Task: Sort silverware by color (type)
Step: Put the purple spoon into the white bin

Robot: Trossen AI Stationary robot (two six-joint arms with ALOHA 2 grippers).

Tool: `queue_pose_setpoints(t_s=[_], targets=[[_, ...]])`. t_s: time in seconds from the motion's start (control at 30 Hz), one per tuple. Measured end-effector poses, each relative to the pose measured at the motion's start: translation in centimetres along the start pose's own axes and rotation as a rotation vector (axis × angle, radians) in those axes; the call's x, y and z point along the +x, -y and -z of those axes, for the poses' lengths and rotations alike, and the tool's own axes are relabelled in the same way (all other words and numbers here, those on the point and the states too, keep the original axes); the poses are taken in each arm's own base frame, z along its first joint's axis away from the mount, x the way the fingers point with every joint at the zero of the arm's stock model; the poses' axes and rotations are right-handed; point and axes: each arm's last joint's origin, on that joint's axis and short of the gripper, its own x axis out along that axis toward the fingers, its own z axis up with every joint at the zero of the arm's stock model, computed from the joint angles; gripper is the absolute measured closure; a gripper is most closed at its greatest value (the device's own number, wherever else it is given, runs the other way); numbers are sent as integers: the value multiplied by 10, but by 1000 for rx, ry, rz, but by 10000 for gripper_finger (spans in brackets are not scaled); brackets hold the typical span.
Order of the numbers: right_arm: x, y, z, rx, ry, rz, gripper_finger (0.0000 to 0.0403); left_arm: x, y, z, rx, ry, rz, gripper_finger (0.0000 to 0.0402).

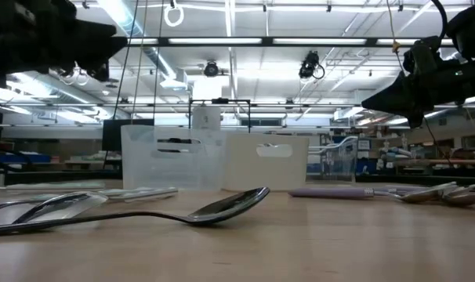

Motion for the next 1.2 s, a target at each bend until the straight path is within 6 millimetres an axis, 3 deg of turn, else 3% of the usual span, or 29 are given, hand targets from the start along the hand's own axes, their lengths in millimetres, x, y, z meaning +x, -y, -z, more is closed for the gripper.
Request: queue_pose_setpoints(t_s=[0.5, 0.67, 0.97, 1.2], targets=[[0, 0, 0, -5, 2, -1, 382, 0, -1, 6, -379, -56, -18, 260], [0, 0, -4, -19, 51, 28, 382, 0, -1, 5, -380, -54, -18, 260], [-5, -8, -29, 81, 296, -92, 382, 0, 3, -6, -284, 47, 99, 260], [-2, -12, -29, 167, 244, -197, 382, 0, 5, -5, -273, 53, 38, 260]])
